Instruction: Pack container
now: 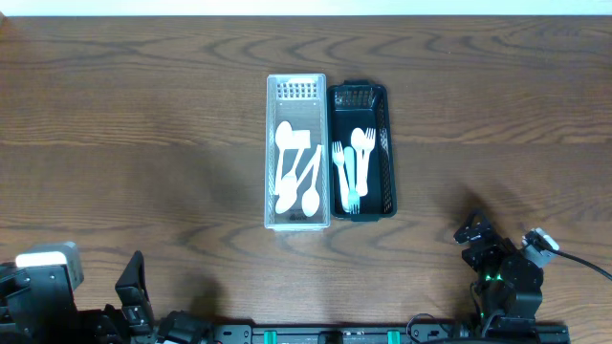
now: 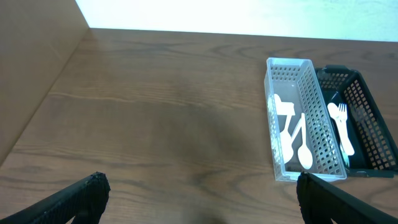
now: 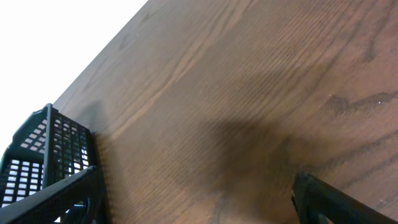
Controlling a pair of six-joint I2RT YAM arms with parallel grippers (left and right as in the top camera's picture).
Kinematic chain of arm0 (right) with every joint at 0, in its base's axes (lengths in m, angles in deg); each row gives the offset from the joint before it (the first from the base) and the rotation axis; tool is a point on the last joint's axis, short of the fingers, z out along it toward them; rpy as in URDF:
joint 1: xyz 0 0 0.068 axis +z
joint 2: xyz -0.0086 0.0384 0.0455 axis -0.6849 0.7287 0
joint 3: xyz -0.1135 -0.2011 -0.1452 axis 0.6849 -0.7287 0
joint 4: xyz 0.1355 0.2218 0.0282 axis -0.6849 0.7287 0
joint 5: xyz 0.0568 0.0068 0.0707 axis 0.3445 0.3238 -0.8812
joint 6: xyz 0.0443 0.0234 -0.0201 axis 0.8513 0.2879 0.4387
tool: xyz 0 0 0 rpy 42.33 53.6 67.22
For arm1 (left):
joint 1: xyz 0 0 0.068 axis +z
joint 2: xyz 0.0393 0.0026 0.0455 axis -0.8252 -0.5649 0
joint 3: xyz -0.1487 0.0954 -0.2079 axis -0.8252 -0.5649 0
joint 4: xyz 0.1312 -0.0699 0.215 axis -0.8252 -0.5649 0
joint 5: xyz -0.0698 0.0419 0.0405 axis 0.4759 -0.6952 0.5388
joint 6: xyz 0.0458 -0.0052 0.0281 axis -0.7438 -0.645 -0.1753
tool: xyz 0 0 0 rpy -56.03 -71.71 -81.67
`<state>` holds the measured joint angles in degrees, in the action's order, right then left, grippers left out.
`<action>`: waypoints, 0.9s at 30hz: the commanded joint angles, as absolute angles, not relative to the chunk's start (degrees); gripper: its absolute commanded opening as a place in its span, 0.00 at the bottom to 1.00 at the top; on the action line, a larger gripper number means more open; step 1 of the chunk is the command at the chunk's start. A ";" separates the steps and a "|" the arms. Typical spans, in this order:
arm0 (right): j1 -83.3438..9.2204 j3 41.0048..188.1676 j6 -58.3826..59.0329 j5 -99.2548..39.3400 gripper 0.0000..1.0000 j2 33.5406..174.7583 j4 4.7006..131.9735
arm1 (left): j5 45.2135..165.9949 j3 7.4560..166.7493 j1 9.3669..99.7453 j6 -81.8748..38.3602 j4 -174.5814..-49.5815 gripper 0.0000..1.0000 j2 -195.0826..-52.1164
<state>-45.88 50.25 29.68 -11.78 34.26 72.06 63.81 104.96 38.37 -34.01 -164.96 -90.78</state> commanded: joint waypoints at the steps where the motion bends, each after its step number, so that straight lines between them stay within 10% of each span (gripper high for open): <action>1: -45.29 49.88 30.29 -10.78 0.99 33.69 71.98 | 62.90 105.07 38.61 -34.34 -165.05 0.98 -90.63; 14: -45.29 49.88 30.29 -10.78 0.99 33.69 71.98 | 59.31 97.20 45.21 -34.36 -162.49 0.98 -86.74; 27: -45.29 49.88 30.29 -10.78 0.99 33.69 71.98 | 59.03 50.80 53.63 -33.07 -116.35 0.98 -69.32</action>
